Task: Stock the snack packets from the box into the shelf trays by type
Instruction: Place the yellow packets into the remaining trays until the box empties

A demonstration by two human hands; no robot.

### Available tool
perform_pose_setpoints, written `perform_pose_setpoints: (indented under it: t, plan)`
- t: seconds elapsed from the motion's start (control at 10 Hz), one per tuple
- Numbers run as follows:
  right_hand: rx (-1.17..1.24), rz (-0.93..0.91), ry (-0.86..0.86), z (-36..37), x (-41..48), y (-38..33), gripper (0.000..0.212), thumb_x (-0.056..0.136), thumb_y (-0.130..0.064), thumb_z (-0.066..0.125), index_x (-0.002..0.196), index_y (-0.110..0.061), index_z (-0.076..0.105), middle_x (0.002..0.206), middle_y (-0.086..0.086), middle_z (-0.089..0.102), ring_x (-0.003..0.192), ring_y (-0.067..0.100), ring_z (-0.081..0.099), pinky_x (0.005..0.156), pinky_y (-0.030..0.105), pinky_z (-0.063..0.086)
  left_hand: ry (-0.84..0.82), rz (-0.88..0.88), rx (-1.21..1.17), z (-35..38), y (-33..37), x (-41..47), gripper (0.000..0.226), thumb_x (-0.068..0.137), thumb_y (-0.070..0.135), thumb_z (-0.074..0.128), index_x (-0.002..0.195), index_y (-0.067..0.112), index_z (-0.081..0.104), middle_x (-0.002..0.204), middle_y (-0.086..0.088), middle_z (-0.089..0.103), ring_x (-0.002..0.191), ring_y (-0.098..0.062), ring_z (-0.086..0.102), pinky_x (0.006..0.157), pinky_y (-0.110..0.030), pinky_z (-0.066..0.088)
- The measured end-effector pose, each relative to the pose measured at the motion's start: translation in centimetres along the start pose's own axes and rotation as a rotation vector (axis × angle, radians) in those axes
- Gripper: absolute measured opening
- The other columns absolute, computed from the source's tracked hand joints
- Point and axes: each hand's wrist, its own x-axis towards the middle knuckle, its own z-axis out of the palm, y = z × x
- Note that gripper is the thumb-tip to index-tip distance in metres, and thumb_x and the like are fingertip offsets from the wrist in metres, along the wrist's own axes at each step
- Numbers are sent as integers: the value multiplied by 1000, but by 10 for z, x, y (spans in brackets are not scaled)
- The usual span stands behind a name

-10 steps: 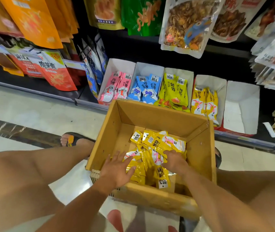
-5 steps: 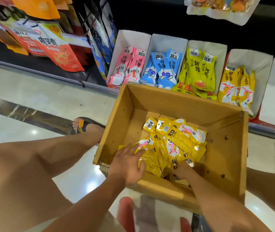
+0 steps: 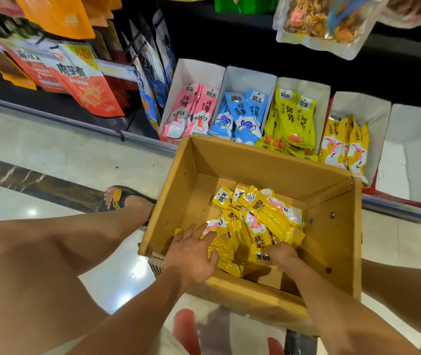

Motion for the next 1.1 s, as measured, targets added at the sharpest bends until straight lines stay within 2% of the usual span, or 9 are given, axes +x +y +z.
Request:
perform_pose_setpoints:
  t: [0.2,0.3,0.4,0.5,0.6,0.8,0.9,1.0,1.1]
  plan:
    - [142,-49,-6,-37,-23,-23,15,93,-12,59,79,-17,57,94,11,70,81,26,71,77,38,61,-6,5,-5,1,1,2,60,97,57,32,155,42,31,167,9,25,156,-19,14,125,-52,16]
    - [54,-137,11,-49,-32,-30,19,93,-13,61,77,-22,57,102,12,69,93,28,70,87,41,60,-4,8,-14,1,1,1,60,97,57,32,155,42,30,166,10,26,156,-18,14,125,-52,15]
    - [-99,-219,3,-71,-54,-42,7,95,-14,60,90,-16,64,102,10,70,91,23,72,82,32,60,11,11,-35,2,1,3,59,98,57,32,155,41,31,166,10,28,156,-16,15,125,-52,14]
    - [-178,-263,-68,-76,-67,-46,13,99,-13,56,108,-11,65,84,2,65,66,10,68,59,23,56,36,20,-101,1,2,8,56,100,56,37,154,41,36,165,11,30,155,-15,17,125,-50,16]
    - [-324,-502,92,-98,-93,-58,11,96,-20,61,92,-20,71,68,-7,63,50,-1,57,56,27,53,112,77,-275,-4,11,19,58,96,53,46,151,38,41,163,10,34,154,-15,22,123,-41,24]
    - [-390,-751,20,-124,-128,-80,25,90,-41,71,99,-20,79,76,-4,70,65,9,63,65,24,47,40,206,-473,-15,31,29,82,85,61,69,156,38,35,162,13,34,150,-11,30,121,-38,30]
    - [-314,-786,-65,-129,-132,-86,23,86,-45,74,97,-26,80,84,-2,76,75,16,69,72,29,53,-65,178,-617,-13,34,29,84,74,68,74,149,48,42,153,17,47,137,-7,47,113,-38,42]
    - [-169,-808,-162,-128,-141,-96,19,87,-38,75,97,-22,80,90,-1,78,78,7,67,74,29,53,-112,152,-743,-9,33,33,56,71,68,72,115,32,69,110,10,74,101,-12,69,90,-43,57]
    - [-76,-819,-176,-125,-143,-103,23,88,-42,72,99,-23,78,91,1,77,76,3,63,69,24,50,-80,138,-798,-10,32,34,39,79,63,72,98,29,70,100,4,74,96,-19,70,84,-42,57]
